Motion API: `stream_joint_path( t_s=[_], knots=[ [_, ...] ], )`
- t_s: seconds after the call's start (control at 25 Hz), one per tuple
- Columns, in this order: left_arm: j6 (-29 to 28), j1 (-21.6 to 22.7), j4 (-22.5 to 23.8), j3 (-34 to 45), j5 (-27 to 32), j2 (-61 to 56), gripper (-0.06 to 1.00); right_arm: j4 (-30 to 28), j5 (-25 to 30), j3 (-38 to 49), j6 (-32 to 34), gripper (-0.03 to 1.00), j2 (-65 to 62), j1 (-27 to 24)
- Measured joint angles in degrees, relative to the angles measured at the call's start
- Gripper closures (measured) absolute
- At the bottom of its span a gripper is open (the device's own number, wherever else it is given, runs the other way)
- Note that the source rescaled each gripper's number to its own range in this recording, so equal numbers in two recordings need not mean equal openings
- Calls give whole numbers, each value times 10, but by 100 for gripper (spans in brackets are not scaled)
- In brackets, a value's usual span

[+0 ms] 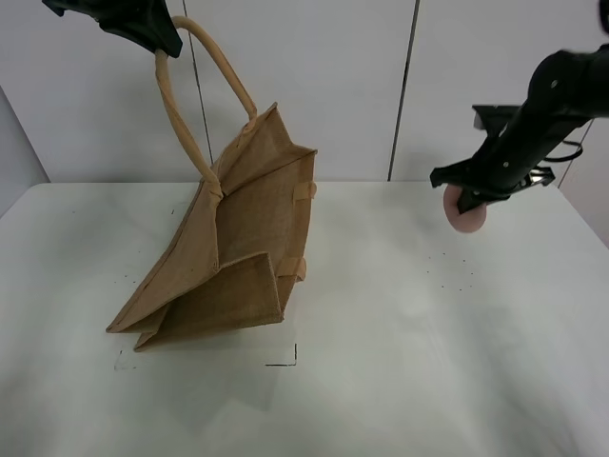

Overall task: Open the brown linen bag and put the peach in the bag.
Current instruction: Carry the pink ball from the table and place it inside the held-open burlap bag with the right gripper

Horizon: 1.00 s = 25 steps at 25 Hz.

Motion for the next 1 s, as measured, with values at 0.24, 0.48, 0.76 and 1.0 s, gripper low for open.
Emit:
stream_joint_path(
  t_s=[0.24, 0.48, 0.76, 1.0],
  knots=[
    [0, 0, 0, 0, 0, 0, 94, 177, 19, -1, -171, 97, -73, 7],
    [0, 0, 0, 0, 0, 0, 94, 275, -3, -1, -283, 97, -63, 95],
    [0, 0, 0, 0, 0, 0, 94, 308, -113, -1, -384, 97, -2, 192],
    [0, 0, 0, 0, 0, 0, 94, 375, -141, -31, -459, 97, 81, 226]
  ],
)
